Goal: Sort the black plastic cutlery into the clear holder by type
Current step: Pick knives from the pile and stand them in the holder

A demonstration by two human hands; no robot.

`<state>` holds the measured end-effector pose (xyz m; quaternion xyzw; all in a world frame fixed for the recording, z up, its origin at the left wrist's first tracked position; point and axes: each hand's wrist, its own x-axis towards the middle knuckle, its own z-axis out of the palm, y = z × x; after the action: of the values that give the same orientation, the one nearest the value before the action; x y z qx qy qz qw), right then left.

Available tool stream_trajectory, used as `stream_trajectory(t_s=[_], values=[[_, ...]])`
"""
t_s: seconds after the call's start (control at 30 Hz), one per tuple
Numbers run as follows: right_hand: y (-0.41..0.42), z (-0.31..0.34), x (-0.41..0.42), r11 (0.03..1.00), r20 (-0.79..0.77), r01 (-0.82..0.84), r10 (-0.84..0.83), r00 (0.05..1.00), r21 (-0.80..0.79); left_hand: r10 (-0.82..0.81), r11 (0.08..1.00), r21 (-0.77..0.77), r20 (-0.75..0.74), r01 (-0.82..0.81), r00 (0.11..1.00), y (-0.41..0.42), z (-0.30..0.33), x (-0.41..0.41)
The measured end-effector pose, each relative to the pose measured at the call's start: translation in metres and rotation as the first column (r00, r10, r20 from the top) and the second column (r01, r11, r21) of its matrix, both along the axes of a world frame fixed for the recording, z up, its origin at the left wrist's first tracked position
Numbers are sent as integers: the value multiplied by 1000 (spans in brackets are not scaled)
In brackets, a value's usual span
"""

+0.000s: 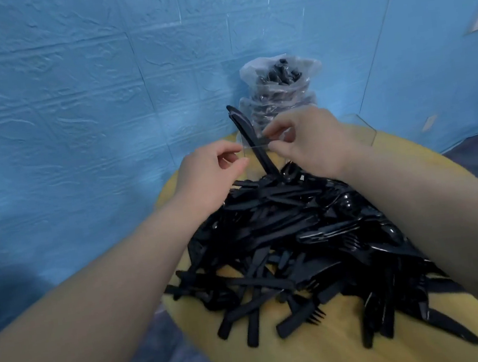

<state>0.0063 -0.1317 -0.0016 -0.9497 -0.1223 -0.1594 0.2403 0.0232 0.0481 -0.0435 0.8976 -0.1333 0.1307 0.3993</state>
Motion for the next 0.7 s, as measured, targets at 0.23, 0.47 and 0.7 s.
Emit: stream_trajectory(t_s=[0.23,0.47,0.7], values=[[1,-32,-93,983,-68,-113,104,992,-142,20,993,114,73,-28,997,28,-32,-94],[12,-63,-113,920,18,-88,102,995,-383,143,937,328,-41,-122,989,45,-79,-154],[30,-73,-101,878,40,2,20,999,-478,82,901,434,-102,-30,991,40,-76,-135]])
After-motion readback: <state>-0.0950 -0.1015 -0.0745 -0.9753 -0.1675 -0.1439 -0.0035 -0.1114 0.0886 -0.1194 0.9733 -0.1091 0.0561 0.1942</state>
